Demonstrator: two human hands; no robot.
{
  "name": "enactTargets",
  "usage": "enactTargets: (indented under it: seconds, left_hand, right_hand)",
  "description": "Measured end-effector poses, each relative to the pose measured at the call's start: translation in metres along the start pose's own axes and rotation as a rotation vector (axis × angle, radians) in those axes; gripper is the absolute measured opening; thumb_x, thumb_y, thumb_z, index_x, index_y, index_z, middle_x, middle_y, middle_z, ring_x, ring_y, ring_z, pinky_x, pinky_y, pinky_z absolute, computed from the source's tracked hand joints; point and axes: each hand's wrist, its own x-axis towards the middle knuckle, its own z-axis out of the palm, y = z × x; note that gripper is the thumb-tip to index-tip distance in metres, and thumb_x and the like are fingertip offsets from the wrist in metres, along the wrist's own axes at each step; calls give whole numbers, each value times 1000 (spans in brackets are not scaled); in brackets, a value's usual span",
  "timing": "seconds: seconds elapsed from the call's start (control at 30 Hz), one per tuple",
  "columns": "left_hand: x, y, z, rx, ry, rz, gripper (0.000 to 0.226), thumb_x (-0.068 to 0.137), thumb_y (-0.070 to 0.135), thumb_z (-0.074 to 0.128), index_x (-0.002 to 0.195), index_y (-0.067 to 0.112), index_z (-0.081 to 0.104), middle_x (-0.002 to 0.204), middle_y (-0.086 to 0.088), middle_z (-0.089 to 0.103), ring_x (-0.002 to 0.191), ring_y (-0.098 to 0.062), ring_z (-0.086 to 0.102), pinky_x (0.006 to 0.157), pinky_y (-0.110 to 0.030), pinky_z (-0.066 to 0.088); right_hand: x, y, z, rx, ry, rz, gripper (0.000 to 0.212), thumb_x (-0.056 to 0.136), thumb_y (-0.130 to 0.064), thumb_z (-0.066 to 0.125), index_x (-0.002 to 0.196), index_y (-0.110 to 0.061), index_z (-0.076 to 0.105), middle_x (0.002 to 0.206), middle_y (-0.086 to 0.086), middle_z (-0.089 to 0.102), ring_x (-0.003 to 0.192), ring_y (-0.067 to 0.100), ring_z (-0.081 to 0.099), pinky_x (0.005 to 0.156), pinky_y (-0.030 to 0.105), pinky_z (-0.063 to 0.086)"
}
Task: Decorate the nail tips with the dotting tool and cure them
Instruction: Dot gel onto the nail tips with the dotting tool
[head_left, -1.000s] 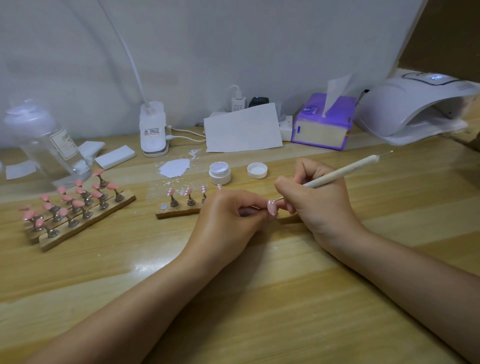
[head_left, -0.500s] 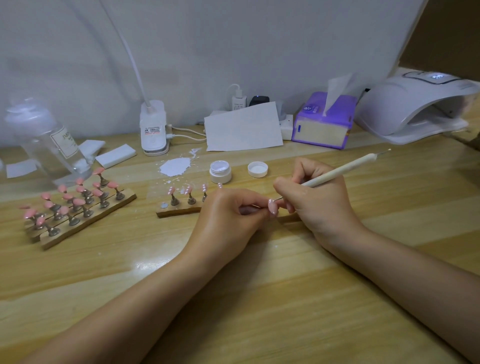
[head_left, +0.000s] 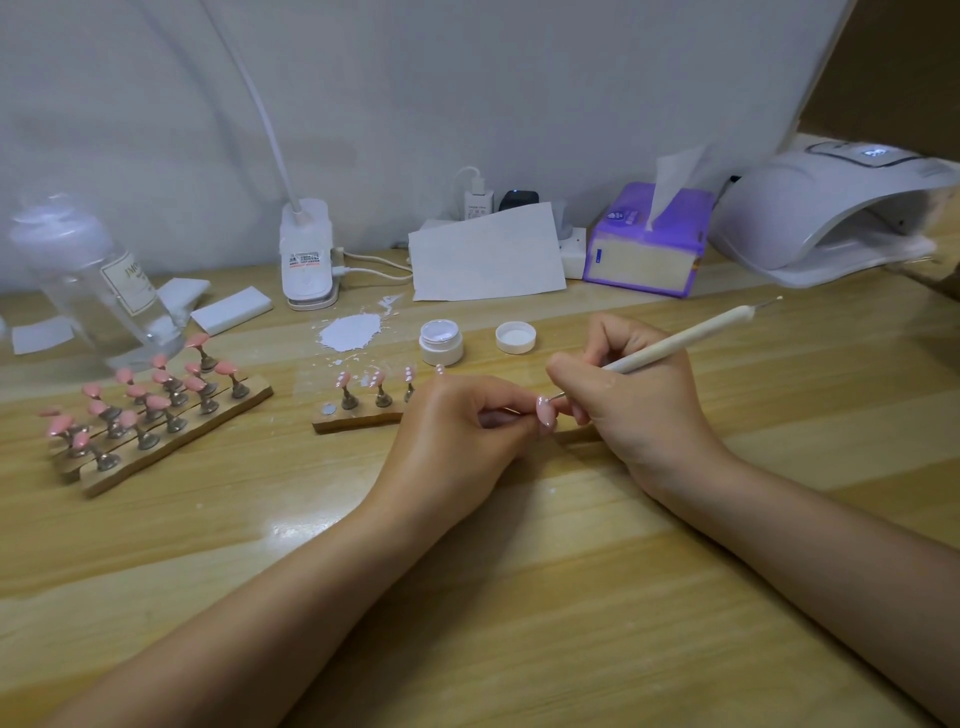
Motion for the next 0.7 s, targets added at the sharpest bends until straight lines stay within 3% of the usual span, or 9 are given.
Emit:
enactTargets:
  seconds: [0.7]
  left_hand:
    - [0, -1, 1, -36, -10, -14, 18, 80, 3, 68, 71, 18, 72, 53, 26, 61, 54, 15, 54, 57, -2, 39]
  right_hand:
    - [0, 0, 0, 3, 0, 7, 39, 70, 15, 52, 51, -12, 31, 34, -3, 33, 34, 12, 55, 39, 14, 36]
